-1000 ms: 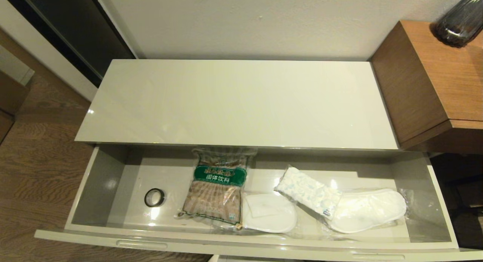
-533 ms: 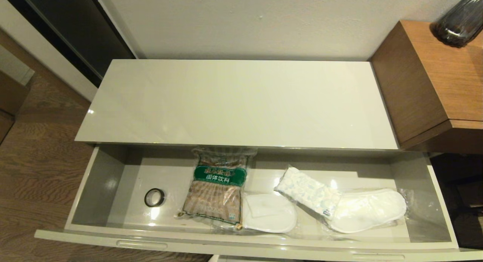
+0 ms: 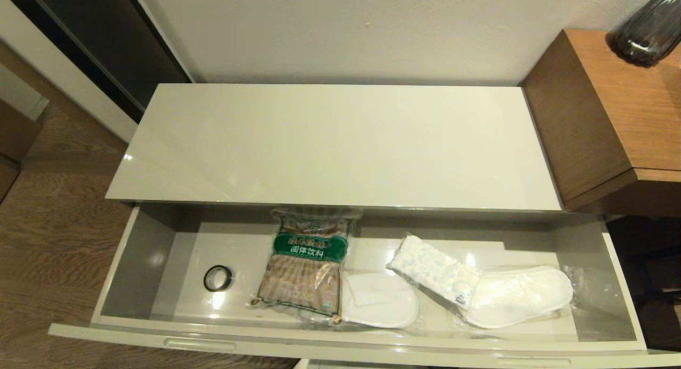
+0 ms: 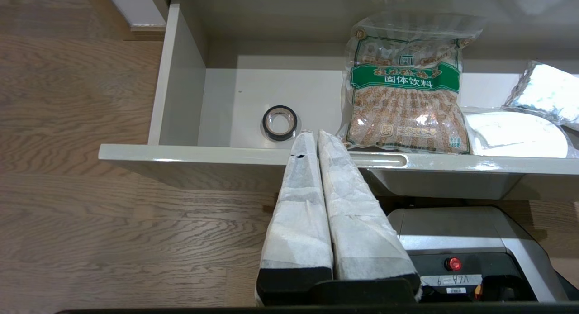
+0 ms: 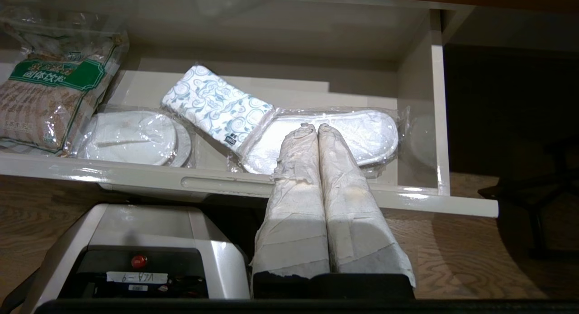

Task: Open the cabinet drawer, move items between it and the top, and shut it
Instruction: Take out the disposable slippers from the drawer

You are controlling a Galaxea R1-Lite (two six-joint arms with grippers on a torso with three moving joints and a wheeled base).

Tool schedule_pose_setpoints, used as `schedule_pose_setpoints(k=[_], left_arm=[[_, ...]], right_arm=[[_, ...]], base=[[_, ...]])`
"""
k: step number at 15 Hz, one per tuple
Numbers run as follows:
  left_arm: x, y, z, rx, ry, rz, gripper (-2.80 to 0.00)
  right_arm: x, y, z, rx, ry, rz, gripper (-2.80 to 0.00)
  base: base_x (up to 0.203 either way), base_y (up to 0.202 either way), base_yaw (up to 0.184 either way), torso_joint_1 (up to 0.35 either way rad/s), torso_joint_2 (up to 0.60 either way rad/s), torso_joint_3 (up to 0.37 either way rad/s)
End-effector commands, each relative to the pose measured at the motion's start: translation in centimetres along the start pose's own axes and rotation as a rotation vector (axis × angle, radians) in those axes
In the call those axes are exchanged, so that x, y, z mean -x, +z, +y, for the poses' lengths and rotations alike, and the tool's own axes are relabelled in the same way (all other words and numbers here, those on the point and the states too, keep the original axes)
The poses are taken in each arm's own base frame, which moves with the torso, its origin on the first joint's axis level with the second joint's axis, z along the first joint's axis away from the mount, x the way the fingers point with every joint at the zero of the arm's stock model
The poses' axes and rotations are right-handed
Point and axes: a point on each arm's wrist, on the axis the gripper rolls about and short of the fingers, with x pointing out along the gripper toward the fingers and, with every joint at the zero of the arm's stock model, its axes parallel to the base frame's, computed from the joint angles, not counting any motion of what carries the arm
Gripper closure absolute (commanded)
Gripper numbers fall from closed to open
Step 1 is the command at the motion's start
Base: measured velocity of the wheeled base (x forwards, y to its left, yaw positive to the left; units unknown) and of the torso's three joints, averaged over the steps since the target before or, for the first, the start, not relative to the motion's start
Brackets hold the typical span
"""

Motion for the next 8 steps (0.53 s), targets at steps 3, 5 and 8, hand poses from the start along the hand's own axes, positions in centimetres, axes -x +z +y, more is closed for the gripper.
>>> schedule_pose_setpoints(k=[3,5,8], left_arm=[[-0.01,0.0,0.0,-0.001,0.0,0.001,0.0],[-0.01,0.0,0.0,0.0,0.0,0.001,0.0],[-0.01,0.0,0.0,-0.001,0.0,0.001,0.0]], right_arm=[[-0.01,0.0,0.0,0.001,0.001,0.002,0.0],[-0.01,0.0,0.0,0.001,0.001,0.002,0.0],[-0.01,0.0,0.0,0.001,0.001,0.002,0.0]], base=[[0.0,0.0,0.0,0.0,0.0,0.0],[0.0,0.0,0.0,0.0,0.0,0.0],[0.0,0.0,0.0,0.0,0.0,0.0]])
